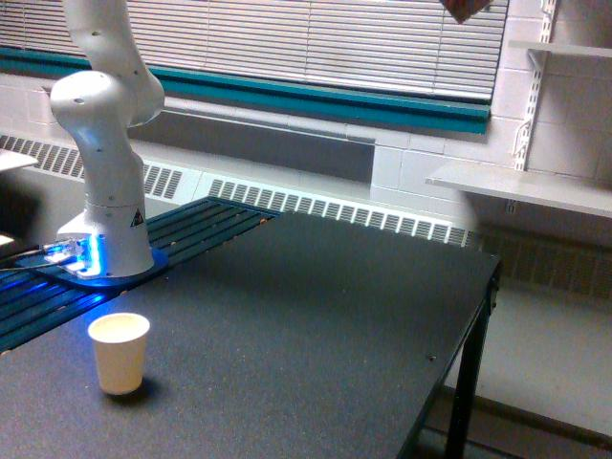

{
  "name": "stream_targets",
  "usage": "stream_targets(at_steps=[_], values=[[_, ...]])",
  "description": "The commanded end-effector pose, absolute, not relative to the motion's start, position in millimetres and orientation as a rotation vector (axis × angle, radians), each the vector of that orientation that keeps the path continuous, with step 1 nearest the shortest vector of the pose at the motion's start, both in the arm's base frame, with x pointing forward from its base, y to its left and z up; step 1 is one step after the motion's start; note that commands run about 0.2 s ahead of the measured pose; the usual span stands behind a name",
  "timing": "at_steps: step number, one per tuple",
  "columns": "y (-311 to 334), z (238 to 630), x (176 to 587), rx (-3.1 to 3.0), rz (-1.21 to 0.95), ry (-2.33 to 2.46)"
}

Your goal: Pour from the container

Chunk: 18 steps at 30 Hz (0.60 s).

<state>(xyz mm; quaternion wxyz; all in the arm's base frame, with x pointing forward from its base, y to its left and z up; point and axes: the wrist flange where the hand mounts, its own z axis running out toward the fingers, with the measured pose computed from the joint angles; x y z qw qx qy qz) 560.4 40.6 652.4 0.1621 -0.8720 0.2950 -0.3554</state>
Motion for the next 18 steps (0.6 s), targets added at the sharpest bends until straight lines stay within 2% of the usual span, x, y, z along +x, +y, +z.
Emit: stream_targets(at_steps=[1,10,18], values=[[44,637,567,-2.506,-0.981,0.854],[33,632,565,-2.493,-0.993,0.87],[-7,632,562,-2.5,-1.042,0.886]])
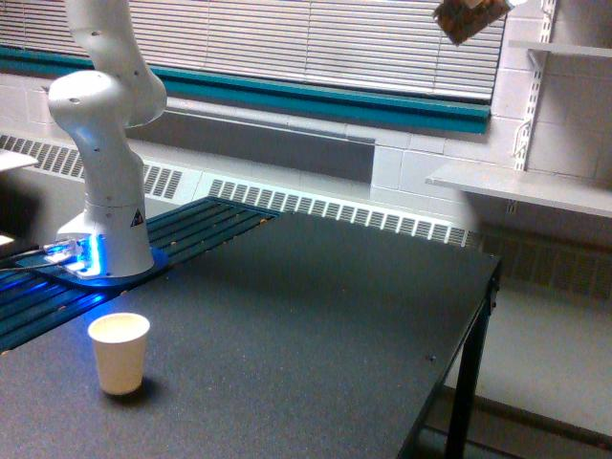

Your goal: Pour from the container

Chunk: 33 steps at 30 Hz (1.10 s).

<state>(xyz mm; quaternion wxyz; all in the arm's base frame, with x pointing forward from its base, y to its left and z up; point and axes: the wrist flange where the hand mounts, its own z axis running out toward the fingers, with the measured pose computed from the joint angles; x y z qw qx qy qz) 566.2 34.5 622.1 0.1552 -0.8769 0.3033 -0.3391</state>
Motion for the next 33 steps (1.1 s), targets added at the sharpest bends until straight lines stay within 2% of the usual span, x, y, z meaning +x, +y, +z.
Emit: stream_targets(at_steps=[1,15,33], values=[[-15,632,561,-2.503,-1.05,0.888],[-125,626,526,-2.529,-1.136,1.021],[-252,595,440,-2.613,-1.2,1.145]])
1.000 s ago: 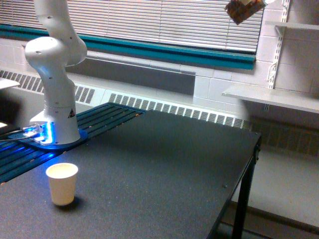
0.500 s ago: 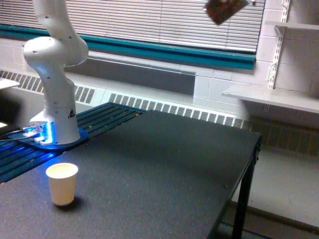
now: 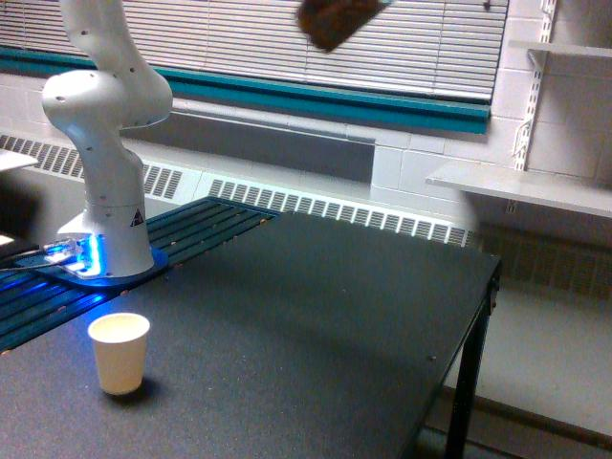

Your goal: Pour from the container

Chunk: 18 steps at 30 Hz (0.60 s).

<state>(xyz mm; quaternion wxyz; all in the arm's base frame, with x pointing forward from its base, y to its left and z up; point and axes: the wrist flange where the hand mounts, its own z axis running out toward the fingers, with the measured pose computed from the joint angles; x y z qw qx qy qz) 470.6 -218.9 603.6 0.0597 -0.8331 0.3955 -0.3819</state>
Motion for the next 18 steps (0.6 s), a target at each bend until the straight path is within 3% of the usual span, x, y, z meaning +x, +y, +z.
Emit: stream_targets(at_steps=[1,18], values=[[-256,591,435,-2.62,-1.191,1.149],[-307,529,341,-2.673,-1.146,1.274]])
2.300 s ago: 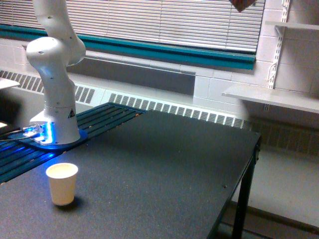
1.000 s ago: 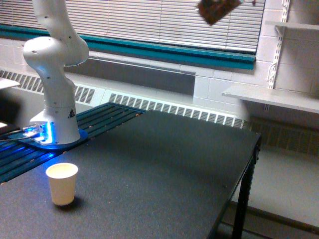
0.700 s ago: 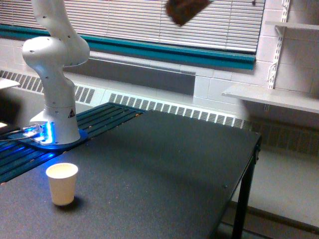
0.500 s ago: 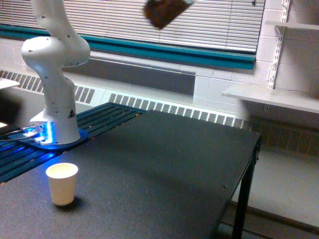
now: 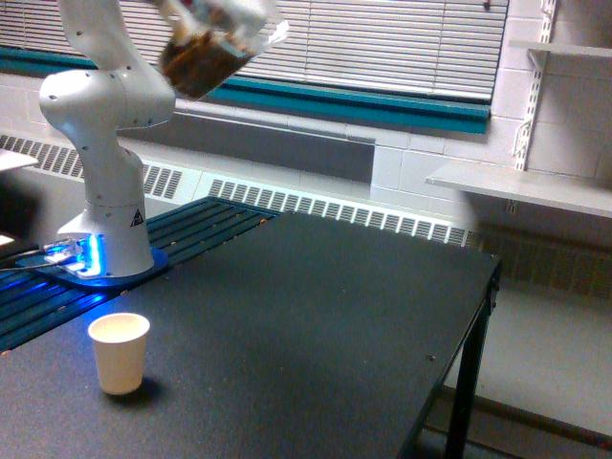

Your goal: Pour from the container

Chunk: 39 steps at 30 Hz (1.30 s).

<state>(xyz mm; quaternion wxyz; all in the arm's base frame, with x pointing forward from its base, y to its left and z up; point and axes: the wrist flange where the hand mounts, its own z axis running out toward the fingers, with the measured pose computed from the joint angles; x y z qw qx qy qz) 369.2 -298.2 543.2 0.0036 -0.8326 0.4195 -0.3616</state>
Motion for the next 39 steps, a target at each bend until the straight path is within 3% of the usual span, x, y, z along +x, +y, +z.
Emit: stream_targets(at_steps=[1,25,39], values=[[-307,524,336,-2.674,-1.132,1.277],[-308,437,235,-2.76,-0.989,1.38],[-305,393,199,-2.827,-0.897,1.414]])
